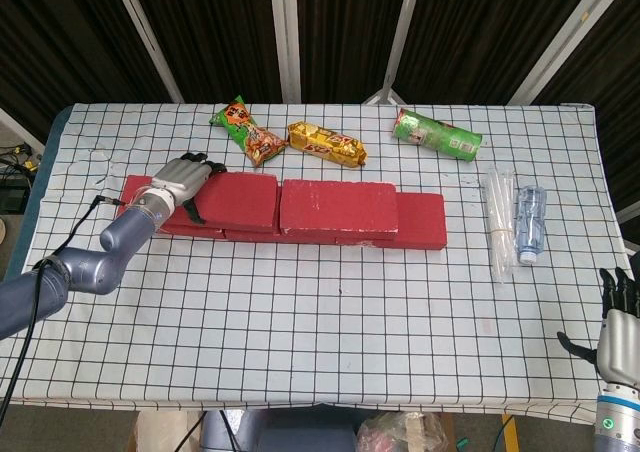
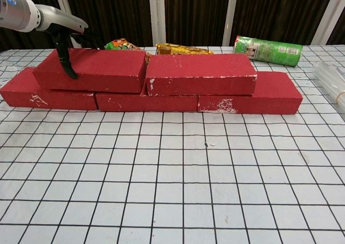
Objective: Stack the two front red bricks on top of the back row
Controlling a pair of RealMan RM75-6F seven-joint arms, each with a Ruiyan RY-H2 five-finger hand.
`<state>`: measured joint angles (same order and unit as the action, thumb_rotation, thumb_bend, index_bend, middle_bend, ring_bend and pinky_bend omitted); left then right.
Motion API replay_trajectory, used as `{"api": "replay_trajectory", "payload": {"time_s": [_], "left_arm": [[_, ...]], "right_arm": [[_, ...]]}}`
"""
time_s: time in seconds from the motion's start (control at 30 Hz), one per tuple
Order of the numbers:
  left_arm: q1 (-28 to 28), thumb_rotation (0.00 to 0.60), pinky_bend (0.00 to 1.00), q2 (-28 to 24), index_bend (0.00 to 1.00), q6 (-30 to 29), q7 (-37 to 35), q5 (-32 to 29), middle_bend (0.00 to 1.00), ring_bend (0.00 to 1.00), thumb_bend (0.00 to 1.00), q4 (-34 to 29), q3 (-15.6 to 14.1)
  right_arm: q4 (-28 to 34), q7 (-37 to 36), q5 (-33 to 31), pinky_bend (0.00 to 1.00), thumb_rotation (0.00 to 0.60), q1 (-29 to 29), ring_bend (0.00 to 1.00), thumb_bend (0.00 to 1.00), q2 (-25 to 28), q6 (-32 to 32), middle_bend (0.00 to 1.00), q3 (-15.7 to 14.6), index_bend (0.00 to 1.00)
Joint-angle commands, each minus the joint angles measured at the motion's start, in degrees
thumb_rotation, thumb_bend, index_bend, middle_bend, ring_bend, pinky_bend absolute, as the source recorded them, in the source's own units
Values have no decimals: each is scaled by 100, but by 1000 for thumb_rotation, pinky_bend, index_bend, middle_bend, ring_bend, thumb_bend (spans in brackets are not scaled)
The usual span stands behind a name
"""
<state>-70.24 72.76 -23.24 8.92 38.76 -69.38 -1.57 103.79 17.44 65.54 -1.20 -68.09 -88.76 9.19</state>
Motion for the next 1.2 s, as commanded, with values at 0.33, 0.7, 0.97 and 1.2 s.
{"api": "replay_trajectory", "payload": {"time_s": [0.33, 0.7, 0.97, 1.2], "left_arm": [[-176, 600, 0, 54, 267, -154, 168, -411, 172, 0, 43, -81, -185], [-254, 600, 0, 80, 264, -245, 250, -562, 171, 0, 19, -158, -227], [-289, 600, 0, 150, 238, -257, 296, -655, 151, 0, 5, -132, -262], [-313, 600, 0, 206, 205, -275, 325, -712, 112, 0, 0, -103, -272]], "right_arm": [[33, -51, -48, 0, 600, 30, 0, 133, 44, 7, 0, 30, 72], [34, -85, -56, 0, 600, 35, 0, 134, 68, 40, 0, 38, 72], [30, -100, -72, 0, 600, 37, 0, 133, 83, 62, 0, 43, 72], [23, -103, -90, 0, 600, 38, 0, 133, 80, 69, 0, 52, 72]]}}
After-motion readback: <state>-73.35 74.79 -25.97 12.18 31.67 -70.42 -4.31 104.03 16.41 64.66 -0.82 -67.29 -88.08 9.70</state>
